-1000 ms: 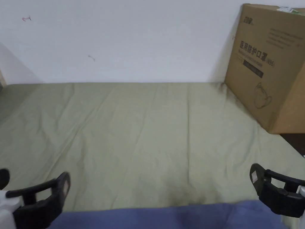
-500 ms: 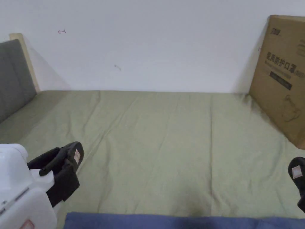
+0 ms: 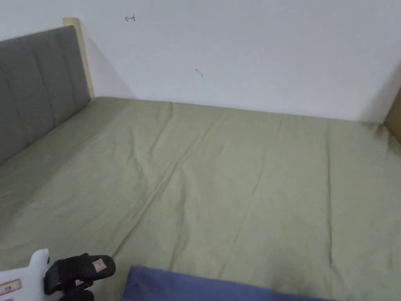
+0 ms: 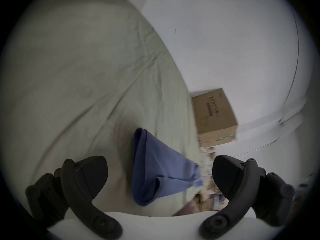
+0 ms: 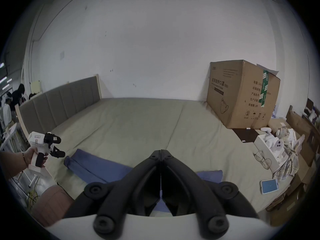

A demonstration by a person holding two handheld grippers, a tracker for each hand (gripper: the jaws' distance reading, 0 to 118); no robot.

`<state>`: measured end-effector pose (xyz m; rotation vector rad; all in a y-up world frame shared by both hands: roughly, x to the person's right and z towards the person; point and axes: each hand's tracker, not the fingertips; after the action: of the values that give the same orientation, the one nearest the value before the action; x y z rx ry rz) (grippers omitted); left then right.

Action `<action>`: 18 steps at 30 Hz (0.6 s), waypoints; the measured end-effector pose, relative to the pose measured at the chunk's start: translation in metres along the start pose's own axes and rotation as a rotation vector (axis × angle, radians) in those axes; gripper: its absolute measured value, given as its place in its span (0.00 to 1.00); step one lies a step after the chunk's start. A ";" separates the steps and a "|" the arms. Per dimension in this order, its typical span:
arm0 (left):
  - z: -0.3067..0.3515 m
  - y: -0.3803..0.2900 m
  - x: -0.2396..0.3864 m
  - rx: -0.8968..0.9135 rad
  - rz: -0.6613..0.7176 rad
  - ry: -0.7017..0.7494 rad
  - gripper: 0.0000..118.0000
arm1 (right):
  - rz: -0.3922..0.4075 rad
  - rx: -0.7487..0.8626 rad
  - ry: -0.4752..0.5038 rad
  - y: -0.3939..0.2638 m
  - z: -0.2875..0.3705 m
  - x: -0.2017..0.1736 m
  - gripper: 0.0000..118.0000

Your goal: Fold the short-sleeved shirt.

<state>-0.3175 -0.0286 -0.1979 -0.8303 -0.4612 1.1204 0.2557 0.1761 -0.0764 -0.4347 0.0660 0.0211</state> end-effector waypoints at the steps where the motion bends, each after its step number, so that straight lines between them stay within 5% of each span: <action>1: -0.006 0.000 -0.011 -0.033 0.048 -0.045 1.00 | -0.027 -0.019 0.011 0.002 -0.003 0.000 0.00; 3: -0.029 -0.002 -0.027 -0.094 0.104 -0.060 1.00 | -0.104 -0.076 0.046 0.008 -0.013 -0.001 0.00; 5: -0.038 0.000 -0.022 -0.095 0.015 -0.157 1.00 | -0.142 -0.103 0.042 0.012 -0.021 -0.001 0.00; 9: -0.076 0.000 -0.003 -0.230 -0.020 -0.099 1.00 | -0.130 -0.128 0.030 0.018 -0.039 -0.005 0.00; 15: -0.095 -0.001 0.001 -0.179 -0.029 -0.015 0.93 | -0.290 -0.221 0.076 -0.003 -0.021 0.006 0.00; 16: -0.092 -0.002 -0.001 -0.153 -0.051 0.022 0.74 | -0.288 -0.224 0.070 -0.004 -0.021 0.006 0.00; 17: -0.092 -0.006 -0.009 -0.129 -0.084 0.161 0.32 | -0.289 -0.232 0.065 -0.006 -0.022 0.007 0.00; 18: -0.094 -0.011 -0.024 -0.156 -0.104 0.299 0.08 | -0.290 -0.241 0.058 -0.009 -0.022 0.009 0.00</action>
<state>-0.2544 -0.0858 -0.2460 -1.0794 -0.3396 0.8536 0.2634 0.1585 -0.0928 -0.6827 0.0567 -0.2717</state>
